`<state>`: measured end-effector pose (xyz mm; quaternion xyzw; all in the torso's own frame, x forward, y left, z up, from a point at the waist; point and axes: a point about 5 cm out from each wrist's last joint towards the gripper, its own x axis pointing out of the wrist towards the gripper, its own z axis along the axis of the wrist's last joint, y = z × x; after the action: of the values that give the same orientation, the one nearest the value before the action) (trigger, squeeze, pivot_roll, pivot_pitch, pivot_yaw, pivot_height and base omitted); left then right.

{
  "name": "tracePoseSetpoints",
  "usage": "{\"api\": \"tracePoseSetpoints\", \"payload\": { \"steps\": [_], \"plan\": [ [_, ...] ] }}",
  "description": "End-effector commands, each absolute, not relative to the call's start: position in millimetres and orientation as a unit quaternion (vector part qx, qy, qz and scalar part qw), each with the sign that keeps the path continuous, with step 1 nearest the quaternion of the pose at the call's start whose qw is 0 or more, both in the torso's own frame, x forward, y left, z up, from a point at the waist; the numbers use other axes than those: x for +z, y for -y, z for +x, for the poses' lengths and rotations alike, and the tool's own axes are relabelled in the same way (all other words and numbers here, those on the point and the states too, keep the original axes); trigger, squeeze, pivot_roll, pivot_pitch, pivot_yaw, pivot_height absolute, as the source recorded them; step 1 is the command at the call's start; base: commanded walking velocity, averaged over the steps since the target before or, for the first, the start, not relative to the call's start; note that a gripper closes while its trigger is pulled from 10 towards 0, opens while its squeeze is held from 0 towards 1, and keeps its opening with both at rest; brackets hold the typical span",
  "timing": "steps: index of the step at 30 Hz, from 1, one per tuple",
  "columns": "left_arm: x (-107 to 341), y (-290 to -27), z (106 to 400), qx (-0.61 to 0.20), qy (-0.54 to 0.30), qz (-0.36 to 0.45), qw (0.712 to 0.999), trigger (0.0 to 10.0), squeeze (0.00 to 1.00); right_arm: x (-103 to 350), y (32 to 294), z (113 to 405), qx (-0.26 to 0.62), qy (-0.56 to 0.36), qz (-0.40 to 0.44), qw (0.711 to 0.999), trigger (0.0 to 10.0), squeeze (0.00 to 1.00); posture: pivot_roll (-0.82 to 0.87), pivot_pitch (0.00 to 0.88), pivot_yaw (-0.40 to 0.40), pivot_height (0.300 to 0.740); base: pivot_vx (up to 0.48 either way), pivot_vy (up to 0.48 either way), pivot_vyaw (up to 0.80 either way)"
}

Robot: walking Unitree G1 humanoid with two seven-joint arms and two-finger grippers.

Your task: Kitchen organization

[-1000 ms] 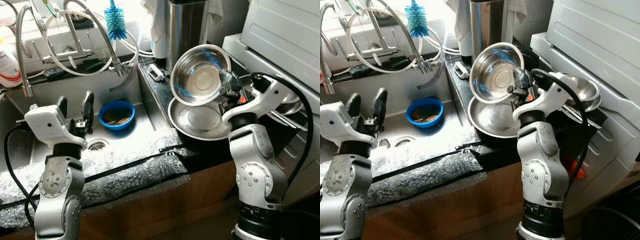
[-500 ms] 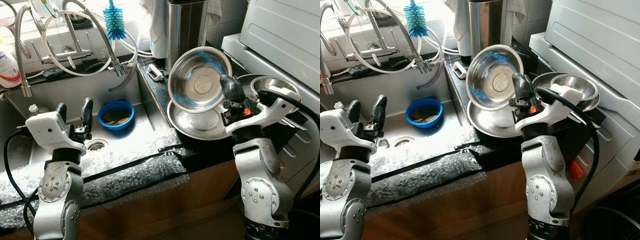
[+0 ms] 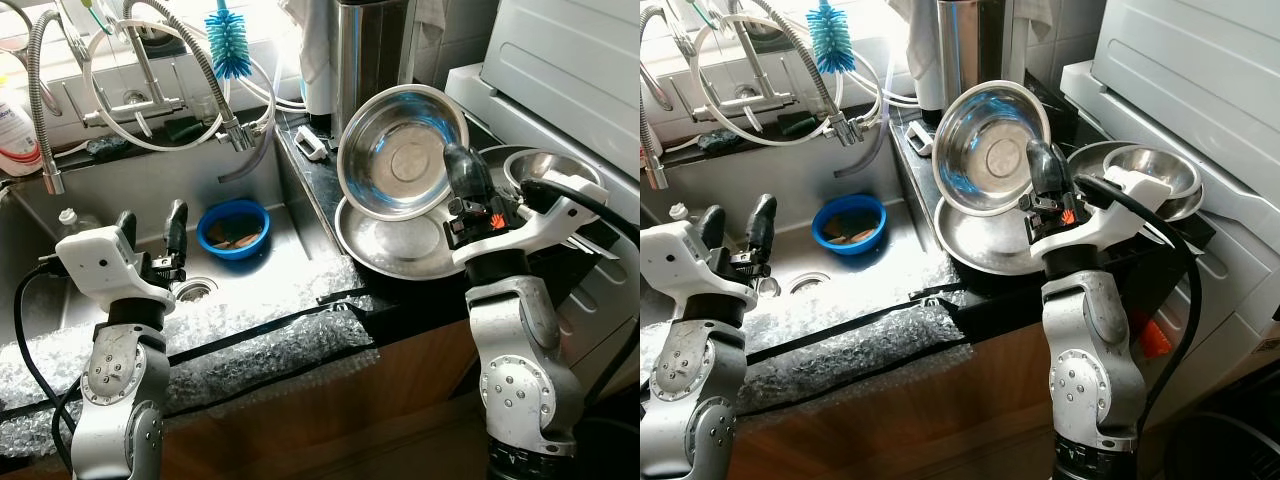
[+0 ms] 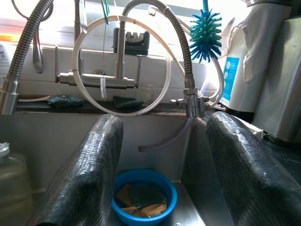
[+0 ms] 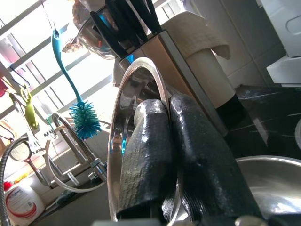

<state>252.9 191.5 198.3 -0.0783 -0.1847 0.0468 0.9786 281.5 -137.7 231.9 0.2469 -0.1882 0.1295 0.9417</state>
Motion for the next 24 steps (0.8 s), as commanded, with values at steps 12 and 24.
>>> {"api": "tracePoseSetpoints", "payload": {
  "steps": [12,24],
  "plan": [
    [199.8,-193.5,254.3,0.049,0.185,-0.084,0.978,10.0,0.0,236.2,127.8,282.9,0.144,0.195,0.248,0.938,10.0,0.0,-0.16,0.052,0.092,0.74,0.0,0.421,0.0],
    [203.9,-194.9,254.9,0.051,0.191,-0.078,0.977,10.0,0.0,236.0,125.5,284.5,0.145,0.193,0.249,0.938,10.0,0.0,-0.15,0.059,0.093,0.74,0.0,0.232,0.0]
  ]
}}
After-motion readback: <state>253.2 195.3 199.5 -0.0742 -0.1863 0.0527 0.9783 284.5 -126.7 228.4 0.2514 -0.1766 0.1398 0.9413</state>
